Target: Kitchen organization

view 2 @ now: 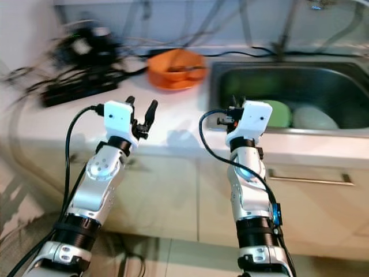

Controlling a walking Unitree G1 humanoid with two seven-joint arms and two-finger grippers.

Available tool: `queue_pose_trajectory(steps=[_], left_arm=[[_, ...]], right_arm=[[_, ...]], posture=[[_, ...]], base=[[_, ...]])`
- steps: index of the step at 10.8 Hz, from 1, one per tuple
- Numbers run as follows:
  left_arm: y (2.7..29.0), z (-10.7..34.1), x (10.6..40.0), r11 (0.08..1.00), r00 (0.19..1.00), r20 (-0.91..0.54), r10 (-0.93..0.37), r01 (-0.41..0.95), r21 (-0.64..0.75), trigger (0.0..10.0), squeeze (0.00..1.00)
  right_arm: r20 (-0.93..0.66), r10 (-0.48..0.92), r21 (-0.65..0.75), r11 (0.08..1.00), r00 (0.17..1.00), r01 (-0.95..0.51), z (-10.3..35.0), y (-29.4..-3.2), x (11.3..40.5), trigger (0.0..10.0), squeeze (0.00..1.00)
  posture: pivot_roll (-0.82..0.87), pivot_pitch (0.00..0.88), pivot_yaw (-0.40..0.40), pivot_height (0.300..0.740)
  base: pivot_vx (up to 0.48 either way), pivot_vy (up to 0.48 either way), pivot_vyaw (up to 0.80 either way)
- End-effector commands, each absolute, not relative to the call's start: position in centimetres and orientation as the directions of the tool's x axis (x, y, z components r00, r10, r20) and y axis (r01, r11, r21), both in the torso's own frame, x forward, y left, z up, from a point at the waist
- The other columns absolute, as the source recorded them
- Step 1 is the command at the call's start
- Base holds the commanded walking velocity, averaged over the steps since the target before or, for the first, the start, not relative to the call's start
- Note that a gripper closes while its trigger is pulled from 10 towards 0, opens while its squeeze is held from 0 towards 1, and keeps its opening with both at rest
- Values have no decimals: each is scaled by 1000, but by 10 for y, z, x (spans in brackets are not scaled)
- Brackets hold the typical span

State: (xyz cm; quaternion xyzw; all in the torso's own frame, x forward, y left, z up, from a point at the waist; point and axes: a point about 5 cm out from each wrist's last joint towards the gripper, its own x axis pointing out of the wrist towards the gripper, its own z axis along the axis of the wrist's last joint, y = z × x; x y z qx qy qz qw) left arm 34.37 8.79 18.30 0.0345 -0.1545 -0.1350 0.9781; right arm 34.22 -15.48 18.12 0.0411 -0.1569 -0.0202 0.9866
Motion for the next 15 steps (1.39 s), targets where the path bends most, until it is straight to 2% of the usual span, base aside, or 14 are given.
queue_pose_trajectory(steps=[1,14,15], left_arm=[[95,183,346,967,924,288,-252,230,107,10000,0],[94,186,346,963,916,302,-265,238,124,10000,0],[93,186,346,962,915,301,-268,240,126,10000,0]], right_arm=[[310,-28,95,996,950,-1,182,-149,343,10000,0],[305,-26,123,992,952,-12,182,-147,344,10000,0],[310,-21,117,993,951,-16,182,-147,344,10000,0]], posture=[[53,36,112,740],[57,31,114,740],[57,30,113,740]], base=[[337,0,0],[335,0,0],[337,0,-800]])
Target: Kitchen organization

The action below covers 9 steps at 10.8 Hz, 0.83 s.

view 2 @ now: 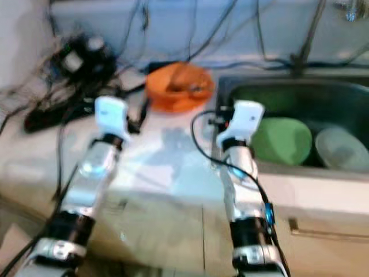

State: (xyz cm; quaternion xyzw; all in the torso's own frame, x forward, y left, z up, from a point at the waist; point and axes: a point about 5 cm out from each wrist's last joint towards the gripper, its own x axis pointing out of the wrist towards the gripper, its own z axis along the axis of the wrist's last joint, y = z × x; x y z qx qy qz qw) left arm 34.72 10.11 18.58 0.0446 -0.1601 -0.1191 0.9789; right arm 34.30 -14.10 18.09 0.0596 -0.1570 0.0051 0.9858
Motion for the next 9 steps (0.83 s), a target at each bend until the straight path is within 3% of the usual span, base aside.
queue_pose_trajectory(steps=[1,4,9], left_arm=[[93,186,346,962,915,299,-271,243,128,10000,0],[93,186,346,960,913,301,-275,246,131,10000,0],[80,183,336,912,869,277,-409,383,146,10000,0]], right_arm=[[331,-13,106,994,943,-23,184,-146,342,10000,0],[330,-11,118,993,944,-29,184,-144,342,10000,0],[324,-21,122,992,946,-20,182,-144,343,10000,0]], posture=[[57,29,113,740],[58,26,114,740],[64,34,114,740]], base=[[334,0,0],[333,0,0],[0,0,0]])
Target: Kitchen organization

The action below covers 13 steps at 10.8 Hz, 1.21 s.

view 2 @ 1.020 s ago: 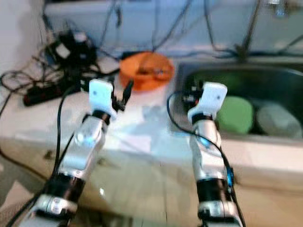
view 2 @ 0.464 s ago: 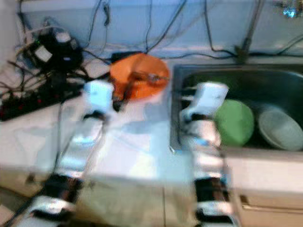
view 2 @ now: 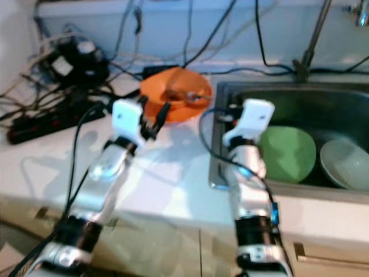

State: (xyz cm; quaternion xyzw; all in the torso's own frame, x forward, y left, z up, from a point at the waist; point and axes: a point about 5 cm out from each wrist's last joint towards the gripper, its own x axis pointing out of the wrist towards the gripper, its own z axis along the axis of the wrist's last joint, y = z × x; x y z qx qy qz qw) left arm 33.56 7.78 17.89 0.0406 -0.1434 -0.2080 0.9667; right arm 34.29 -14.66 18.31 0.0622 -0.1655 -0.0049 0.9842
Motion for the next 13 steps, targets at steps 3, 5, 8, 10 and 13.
queue_pose_trajectory(steps=[3,5,8,10,13], left_arm=[[77,182,339,868,855,148,-496,483,116,10000,0],[80,183,346,840,840,61,-540,532,112,10000,0],[82,181,365,826,833,-86,-547,554,104,10000,0],[79,188,387,846,847,-122,-517,528,72,10000,0],[74,193,400,858,856,-169,-488,506,84,10000,0]], right_arm=[[322,-21,124,992,947,-20,181,-144,343,10000,0],[322,-19,124,992,947,-23,181,-143,343,10000,0],[319,-13,127,992,948,-29,180,-138,343,10000,0],[323,-17,134,991,946,-28,179,-137,340,10000,0],[329,-56,137,991,943,12,179,-146,333,10000,0]], posture=[[69,31,116,740],[68,21,123,740],[69,0,141,740],[60,14,157,740],[23,37,186,740]], base=[[0,0,0],[0,0,0],[0,0,0],[0,0,0],[0,0,0]])
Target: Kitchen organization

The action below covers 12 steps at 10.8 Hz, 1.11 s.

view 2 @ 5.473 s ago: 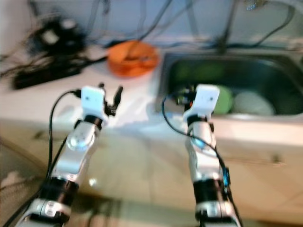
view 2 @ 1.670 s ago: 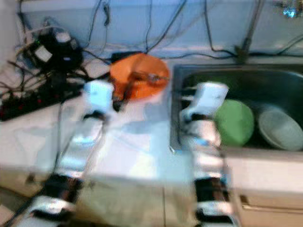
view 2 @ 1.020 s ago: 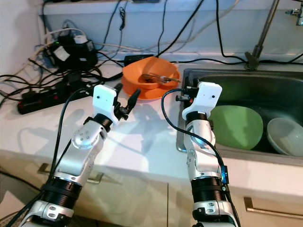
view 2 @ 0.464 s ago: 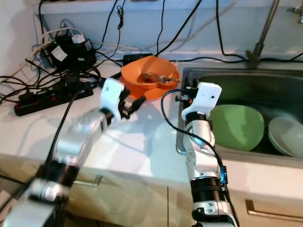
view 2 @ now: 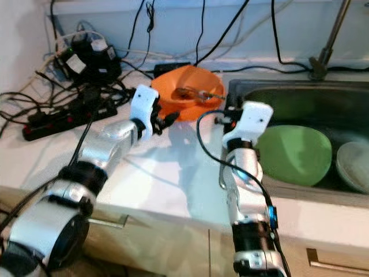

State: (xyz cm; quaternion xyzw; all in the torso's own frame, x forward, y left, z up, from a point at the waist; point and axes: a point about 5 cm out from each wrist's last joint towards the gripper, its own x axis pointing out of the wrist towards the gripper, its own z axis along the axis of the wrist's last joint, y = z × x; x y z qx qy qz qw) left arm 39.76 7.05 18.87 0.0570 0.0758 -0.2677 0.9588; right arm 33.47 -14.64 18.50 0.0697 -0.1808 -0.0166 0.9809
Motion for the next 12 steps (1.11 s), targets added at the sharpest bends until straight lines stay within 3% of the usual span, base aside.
queue_pose_trajectory(steps=[1,6,8,12], left_arm=[[73,194,402,857,854,-178,-490,509,81,10000,0],[63,205,410,857,852,-190,-487,508,83,10000,0],[62,200,409,867,858,-197,-473,493,65,10000,0],[54,193,406,877,864,-183,-470,480,15,10000,0]], right_arm=[[328,-66,137,990,942,21,178,-148,331,10000,0],[318,-159,134,983,934,122,175,-164,306,10000,0],[366,-150,69,989,918,134,199,-179,299,10000,0],[374,-80,-53,993,924,107,247,-185,338,10000,0]], posture=[[14,48,194,740],[-58,138,250,740],[-111,158,237,740],[-148,129,174,740]], base=[[0,0,0],[0,0,0],[0,0,0],[0,0,0]])
